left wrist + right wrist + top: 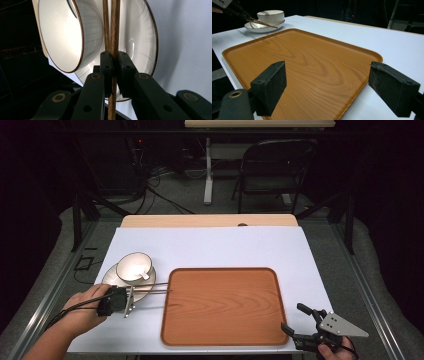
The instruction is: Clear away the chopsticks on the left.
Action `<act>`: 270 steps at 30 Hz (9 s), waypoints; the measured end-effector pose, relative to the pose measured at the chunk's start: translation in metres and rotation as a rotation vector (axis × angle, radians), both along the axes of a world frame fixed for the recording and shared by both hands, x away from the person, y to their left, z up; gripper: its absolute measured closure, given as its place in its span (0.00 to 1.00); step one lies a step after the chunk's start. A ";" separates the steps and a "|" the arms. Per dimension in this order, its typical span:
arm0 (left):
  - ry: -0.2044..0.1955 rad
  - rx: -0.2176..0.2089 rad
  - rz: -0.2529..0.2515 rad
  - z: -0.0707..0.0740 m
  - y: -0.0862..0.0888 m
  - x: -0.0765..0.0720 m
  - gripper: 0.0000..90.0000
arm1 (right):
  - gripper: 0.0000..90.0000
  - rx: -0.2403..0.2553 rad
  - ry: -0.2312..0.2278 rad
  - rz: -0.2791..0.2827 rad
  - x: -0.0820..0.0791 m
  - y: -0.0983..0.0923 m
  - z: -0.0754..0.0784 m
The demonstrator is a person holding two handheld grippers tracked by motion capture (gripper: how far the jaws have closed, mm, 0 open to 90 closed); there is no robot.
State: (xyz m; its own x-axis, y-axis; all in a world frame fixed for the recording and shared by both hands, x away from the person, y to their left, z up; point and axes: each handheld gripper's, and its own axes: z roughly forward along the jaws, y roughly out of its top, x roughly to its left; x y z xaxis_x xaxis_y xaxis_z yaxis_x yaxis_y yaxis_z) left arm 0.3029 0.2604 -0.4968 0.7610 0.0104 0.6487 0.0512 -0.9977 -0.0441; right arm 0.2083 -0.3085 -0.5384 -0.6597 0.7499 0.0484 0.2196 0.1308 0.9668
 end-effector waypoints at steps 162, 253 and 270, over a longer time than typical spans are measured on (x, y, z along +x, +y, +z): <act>0.333 -0.964 0.861 0.029 -0.033 -0.004 0.60 | 0.16 0.013 0.006 0.002 0.000 -0.001 0.000; -0.048 -0.124 0.106 -0.034 0.032 0.017 0.93 | 0.16 0.017 0.014 0.005 0.001 0.000 0.000; -0.072 -0.119 0.064 -0.026 0.031 0.009 0.93 | 0.16 0.018 0.020 0.005 0.001 0.000 0.000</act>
